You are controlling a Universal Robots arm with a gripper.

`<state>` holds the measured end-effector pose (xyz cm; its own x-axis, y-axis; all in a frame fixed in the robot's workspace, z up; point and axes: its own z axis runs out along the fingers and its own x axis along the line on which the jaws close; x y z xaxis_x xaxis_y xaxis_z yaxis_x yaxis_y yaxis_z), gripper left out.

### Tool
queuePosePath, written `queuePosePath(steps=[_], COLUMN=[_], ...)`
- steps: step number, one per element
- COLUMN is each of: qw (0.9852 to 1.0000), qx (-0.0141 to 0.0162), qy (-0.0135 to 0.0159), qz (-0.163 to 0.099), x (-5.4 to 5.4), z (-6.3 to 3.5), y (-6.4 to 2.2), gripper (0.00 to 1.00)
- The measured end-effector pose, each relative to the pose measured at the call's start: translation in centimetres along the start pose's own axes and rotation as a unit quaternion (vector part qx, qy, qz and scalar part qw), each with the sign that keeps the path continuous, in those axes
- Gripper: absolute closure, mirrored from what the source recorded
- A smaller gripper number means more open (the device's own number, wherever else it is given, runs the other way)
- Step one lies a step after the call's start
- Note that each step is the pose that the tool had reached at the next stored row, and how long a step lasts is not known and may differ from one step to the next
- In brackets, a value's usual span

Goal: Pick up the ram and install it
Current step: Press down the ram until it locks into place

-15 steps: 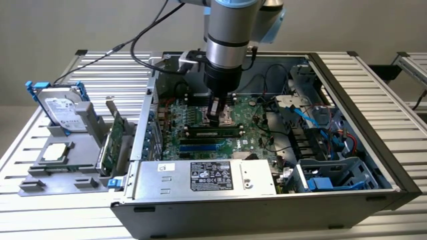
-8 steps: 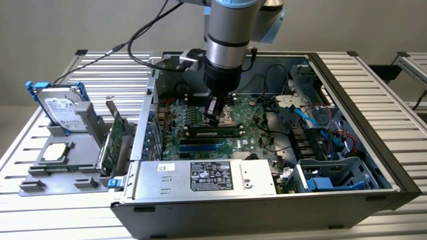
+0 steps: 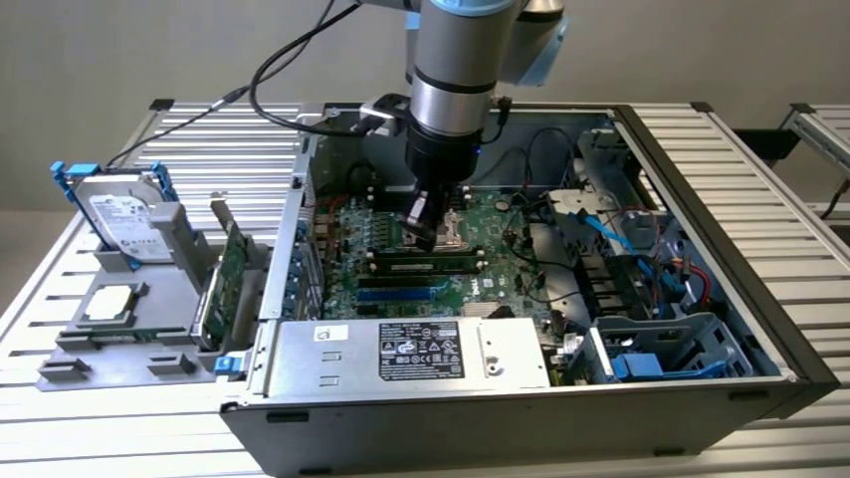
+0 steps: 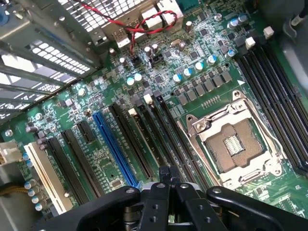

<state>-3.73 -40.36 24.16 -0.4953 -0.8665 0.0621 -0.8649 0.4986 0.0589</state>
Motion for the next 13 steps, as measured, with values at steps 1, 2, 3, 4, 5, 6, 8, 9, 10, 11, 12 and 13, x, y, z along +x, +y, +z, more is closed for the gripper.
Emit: queuePosePath(steps=[1,2,3,4,5,6,8,9,10,11,12,13], qw=[1.0000,0.9999,0.9998,0.9997,0.9995,0.9993,0.9987,0.9984,0.9980,0.9976,0.9972,0.9967], qx=[-0.0003,-0.0006,-0.0010,-0.0013,-0.0016,-0.0019,-0.0026,-0.0029,-0.0032,-0.0035,-0.0039,-0.0042], qy=[-0.0003,-0.0005,-0.0008,-0.0010,-0.0012,-0.0015,-0.0020,-0.0022,-0.0025,-0.0027,-0.0030,-0.0033], qz=[0.006,0.012,0.018,0.025,0.031,0.037,0.050,0.056,0.062,0.069,0.075,0.081], x=[0.00,0.00,0.00,0.00,0.00,0.00,0.00,0.00,0.01,0.00,0.00,0.00], z=[-0.01,-0.02,-0.02,-0.03,-0.04,-0.04,-0.06,-0.06,-0.07,-0.07,-0.08,-0.08], y=[0.00,0.00,0.00,0.00,0.00,0.00,0.00,0.00,0.00,0.00,0.00,0.00], gripper=[0.89,0.89,0.89,0.89,0.89,0.89,0.89,0.89,0.89,0.89,0.89,0.89])
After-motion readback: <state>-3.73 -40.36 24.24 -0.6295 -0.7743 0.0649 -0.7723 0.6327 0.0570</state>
